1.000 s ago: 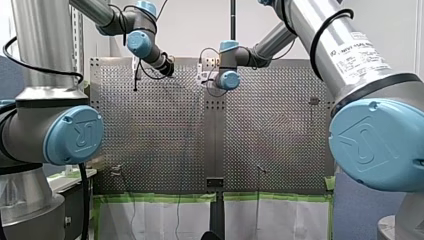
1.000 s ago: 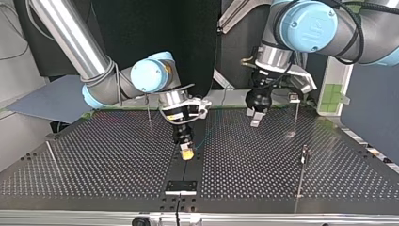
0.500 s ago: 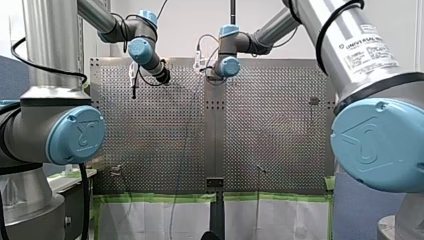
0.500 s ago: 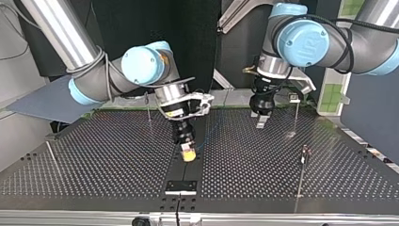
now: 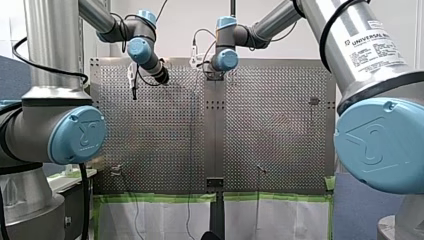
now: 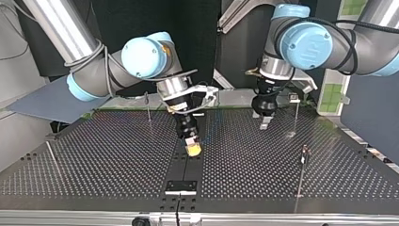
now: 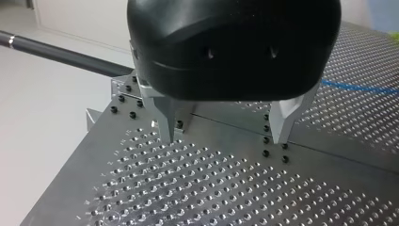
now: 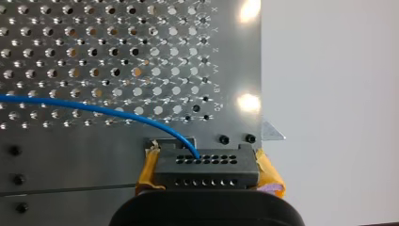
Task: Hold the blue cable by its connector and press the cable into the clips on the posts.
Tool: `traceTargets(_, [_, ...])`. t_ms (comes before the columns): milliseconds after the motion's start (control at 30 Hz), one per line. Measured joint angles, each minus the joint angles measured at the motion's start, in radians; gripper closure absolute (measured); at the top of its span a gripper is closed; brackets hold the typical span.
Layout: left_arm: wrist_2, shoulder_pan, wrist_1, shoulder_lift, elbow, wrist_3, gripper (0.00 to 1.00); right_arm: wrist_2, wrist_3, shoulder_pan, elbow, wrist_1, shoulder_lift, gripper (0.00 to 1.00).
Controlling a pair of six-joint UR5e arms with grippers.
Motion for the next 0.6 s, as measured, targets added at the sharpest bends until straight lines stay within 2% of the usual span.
traceTargets(267, [0.043,0.014,-0.030,0.000,0.027,-0.059,0.00,0.004,-0.003,0.000,0.018,-0.001,-0.005,1.00])
traceTargets(600, [0.129,0.036,-0.033,-0.011,0.029,-0.145,0.00,0.004,-0.004,-0.001,0.019,-0.002,-0.018,1.00])
